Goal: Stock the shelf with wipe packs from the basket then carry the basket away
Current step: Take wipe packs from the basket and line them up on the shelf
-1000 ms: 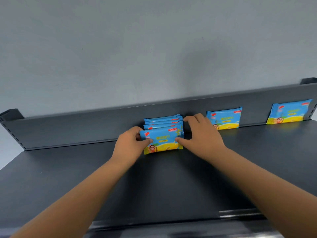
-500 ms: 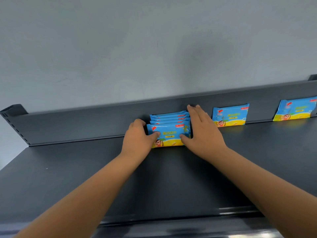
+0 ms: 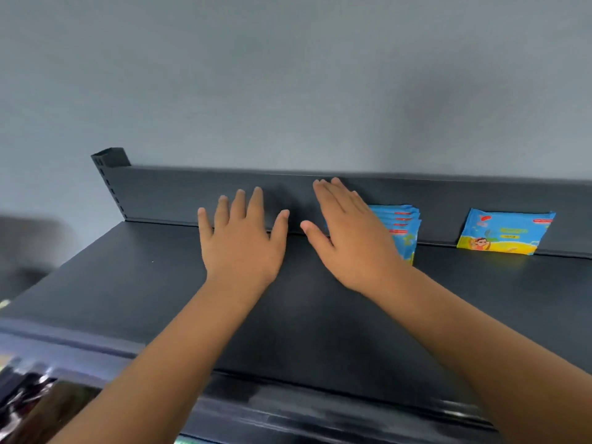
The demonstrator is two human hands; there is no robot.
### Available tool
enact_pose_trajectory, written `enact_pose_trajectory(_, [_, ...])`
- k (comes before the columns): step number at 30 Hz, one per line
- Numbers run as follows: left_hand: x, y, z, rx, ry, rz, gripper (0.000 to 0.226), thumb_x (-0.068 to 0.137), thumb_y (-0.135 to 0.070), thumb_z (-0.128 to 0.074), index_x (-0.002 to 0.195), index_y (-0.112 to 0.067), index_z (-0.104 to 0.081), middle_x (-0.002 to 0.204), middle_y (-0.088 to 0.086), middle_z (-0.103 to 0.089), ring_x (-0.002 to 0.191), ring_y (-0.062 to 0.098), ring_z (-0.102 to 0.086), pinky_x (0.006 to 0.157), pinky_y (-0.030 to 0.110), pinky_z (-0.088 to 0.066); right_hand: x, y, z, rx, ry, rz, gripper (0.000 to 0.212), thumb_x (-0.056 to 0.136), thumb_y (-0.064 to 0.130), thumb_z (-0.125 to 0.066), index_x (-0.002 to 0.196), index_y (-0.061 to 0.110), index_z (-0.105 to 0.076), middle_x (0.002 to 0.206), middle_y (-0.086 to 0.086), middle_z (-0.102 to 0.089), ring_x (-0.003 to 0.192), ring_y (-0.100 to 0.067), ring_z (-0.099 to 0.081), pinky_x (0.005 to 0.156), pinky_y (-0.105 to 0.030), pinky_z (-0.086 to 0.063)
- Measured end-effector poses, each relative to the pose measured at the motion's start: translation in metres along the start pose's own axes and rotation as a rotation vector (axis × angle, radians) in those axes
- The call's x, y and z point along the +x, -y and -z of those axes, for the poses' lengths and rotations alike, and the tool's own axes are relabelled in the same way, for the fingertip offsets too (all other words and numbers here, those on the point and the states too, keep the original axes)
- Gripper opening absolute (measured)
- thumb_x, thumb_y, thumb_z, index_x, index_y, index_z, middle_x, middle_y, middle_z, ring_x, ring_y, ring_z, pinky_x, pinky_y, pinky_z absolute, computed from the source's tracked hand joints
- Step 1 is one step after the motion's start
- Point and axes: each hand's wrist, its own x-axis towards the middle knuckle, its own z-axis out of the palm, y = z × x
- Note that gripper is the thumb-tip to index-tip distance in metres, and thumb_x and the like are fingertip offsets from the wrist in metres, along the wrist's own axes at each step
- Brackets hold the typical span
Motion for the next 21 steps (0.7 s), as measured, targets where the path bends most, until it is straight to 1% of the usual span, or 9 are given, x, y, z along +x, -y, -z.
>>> enact_pose_trajectory(3, [-0.022, 0.042, 0.021, 0.061, -0.108, 0.119, 0.074, 0.101, -0.07, -0.01, 0.164, -0.032, -0.012, 0.173, -0.001, -0.013, 0.16, 0.024, 0.0, 0.126, 0.055, 0.008, 0.015, 0.036, -0.011, 0.038, 0.028, 0.111, 0.069, 0.105, 0.052, -0.031, 0.161, 0.012, -0.022, 0.168, -0.002, -0.025, 0.158, -0.018, -0.012, 0.128, -0.037, -0.012])
enact_pose_trajectory(6, [-0.046, 0.092, 0.035, 0.068, -0.147, 0.319, 0.076, 0.1, -0.072, -0.008, 0.164, -0.033, -0.011, 0.173, -0.002, -0.013, 0.16, 0.024, 0.001, 0.126, 0.055, 0.008, 0.032, 0.086, -0.027, 0.096, 0.084, 0.245, 0.071, 0.105, 0.054, -0.025, 0.163, 0.014, -0.018, 0.17, 0.0, -0.019, 0.158, -0.017, -0.008, 0.129, -0.038, -0.012])
enact_pose_trajectory(9, [-0.077, 0.144, 0.046, 0.124, -0.17, 0.491, 0.077, 0.099, -0.073, -0.007, 0.164, -0.032, -0.015, 0.172, -0.001, -0.015, 0.16, 0.025, -0.002, 0.126, 0.056, 0.004, 0.043, 0.147, -0.048, 0.164, 0.153, 0.4, 0.072, 0.106, 0.054, -0.025, 0.164, 0.015, -0.01, 0.172, 0.001, -0.009, 0.159, -0.015, -0.003, 0.129, -0.039, -0.012])
enact_pose_trajectory(11, [-0.102, 0.176, 0.052, 0.152, -0.168, 0.594, 0.076, 0.099, -0.072, -0.008, 0.164, -0.032, -0.015, 0.173, -0.001, -0.014, 0.16, 0.024, 0.0, 0.126, 0.056, 0.004, 0.045, 0.191, -0.063, 0.194, 0.193, 0.504, 0.073, 0.106, 0.054, -0.025, 0.164, 0.015, -0.007, 0.172, 0.0, -0.006, 0.159, -0.015, -0.002, 0.129, -0.037, -0.009])
enact_pose_trajectory(13, [-0.129, 0.207, 0.061, 0.2, -0.185, 0.671, 0.074, 0.101, -0.07, -0.01, 0.163, -0.032, -0.017, 0.172, -0.001, -0.016, 0.16, 0.024, -0.001, 0.126, 0.056, 0.003, 0.045, 0.236, -0.077, 0.223, 0.218, 0.597, 0.073, 0.106, 0.055, -0.026, 0.164, 0.014, -0.008, 0.172, -0.001, -0.007, 0.159, -0.016, -0.002, 0.129, -0.035, -0.007])
enact_pose_trajectory(16, [-0.168, 0.256, 0.078, 0.261, -0.203, 0.796, 0.072, 0.102, -0.069, -0.01, 0.163, -0.032, -0.019, 0.172, -0.002, -0.018, 0.16, 0.024, -0.003, 0.127, 0.056, 0.001, 0.039, 0.306, -0.099, 0.271, 0.248, 0.747, 0.074, 0.106, 0.056, -0.026, 0.164, 0.012, -0.01, 0.172, -0.004, -0.011, 0.159, -0.019, -0.005, 0.129, -0.039, -0.011])
enact_pose_trajectory(21, [-0.237, 0.333, 0.103, 0.305, -0.21, 1.009, 0.073, 0.101, -0.069, -0.008, 0.164, -0.033, -0.016, 0.172, -0.004, -0.016, 0.16, 0.022, -0.002, 0.127, 0.055, 0.004, 0.006, 0.416, -0.138, 0.36, 0.325, 0.917, 0.074, 0.105, 0.055, -0.027, 0.164, 0.013, -0.011, 0.172, -0.004, -0.012, 0.159, -0.02, -0.006, 0.129, -0.042, -0.012])
